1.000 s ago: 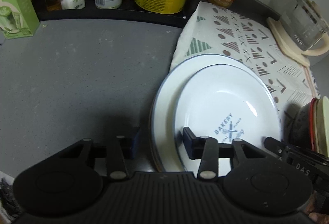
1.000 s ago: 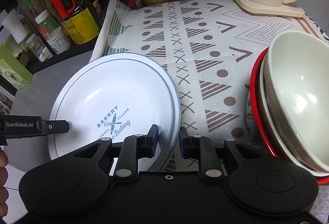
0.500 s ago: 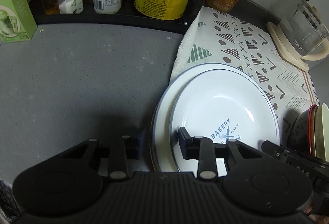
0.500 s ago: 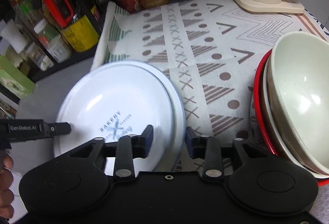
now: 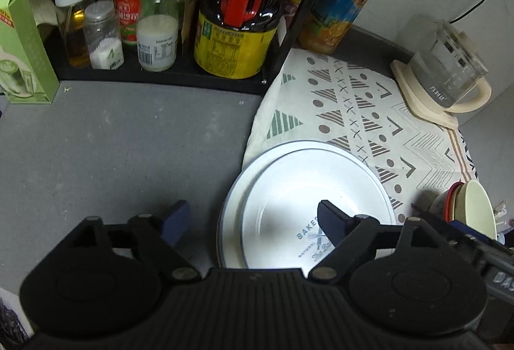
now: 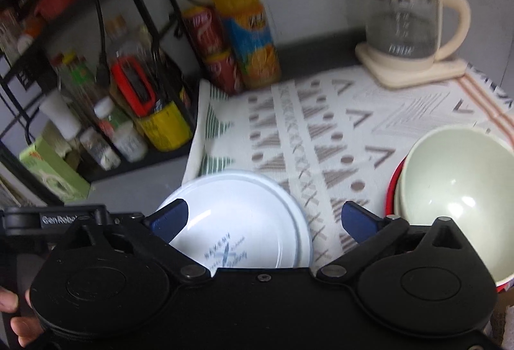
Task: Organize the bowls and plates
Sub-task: 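Open both grippers and withdraw them from the plate stack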
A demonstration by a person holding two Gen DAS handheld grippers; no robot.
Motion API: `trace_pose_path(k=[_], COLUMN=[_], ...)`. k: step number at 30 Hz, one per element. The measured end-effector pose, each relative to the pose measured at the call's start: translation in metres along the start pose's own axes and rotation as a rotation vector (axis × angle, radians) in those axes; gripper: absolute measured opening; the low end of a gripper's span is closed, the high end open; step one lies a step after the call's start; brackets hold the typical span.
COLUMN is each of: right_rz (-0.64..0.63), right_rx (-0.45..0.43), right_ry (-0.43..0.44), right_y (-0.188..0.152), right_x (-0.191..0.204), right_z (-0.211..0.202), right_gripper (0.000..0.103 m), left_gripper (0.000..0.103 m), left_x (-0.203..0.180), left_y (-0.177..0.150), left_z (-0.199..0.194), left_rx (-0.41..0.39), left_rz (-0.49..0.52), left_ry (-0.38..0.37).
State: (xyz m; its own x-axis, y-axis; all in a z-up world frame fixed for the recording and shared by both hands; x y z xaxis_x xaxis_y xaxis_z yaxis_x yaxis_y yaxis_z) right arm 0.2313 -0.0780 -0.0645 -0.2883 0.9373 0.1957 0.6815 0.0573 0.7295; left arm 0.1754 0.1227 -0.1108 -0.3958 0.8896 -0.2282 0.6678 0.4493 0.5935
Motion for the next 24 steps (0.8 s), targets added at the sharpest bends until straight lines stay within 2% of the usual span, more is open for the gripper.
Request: trace_pose_path(k=[6, 8, 17, 24], right_rz=[0.026, 0.037, 0.064, 0.066], right_rx=[-0.057, -0.068, -0.143, -0.135], right_ry=[-0.029, -0.043, -0.089, -0.140], right_y=[0.007, 0.006, 0.010, 0.013], right_x=[-0.008, -0.012, -0.030, -0.050], right_z=[-0.016, -0.020, -0.042, -0.048], right_gripper=[0.103, 0.103, 0.103, 0.102], left_gripper=[0.096, 0.103, 0.103, 0.103], left_x=[-0.005, -0.009, -0.027, -0.050], left_y=[0.002, 0.002, 0.000, 0.001], left_z=[-0.007, -0.008, -0.014, -0.011], left_rx=[-0.018, -0.016, -0.039, -0.024], left_rz=[0.009, 0.017, 0.052, 0.068], left_ry=[-0.023, -0.035, -0.100, -0.162])
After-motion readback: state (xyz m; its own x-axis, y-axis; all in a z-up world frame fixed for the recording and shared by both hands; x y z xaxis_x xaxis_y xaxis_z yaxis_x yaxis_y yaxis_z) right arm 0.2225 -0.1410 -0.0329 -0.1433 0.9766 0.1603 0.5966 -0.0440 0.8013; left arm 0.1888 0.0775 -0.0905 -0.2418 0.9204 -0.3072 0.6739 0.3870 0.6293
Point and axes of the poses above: each gripper's, at about its wrist camera, not at the fingertips, and z roughly the way its jaws point, x to its left, y to its top, the point moved 8 cm from there along z, roughly the way its jaws point, and after that the axes turned 11 degrees about -x, right-handed, at the moved point
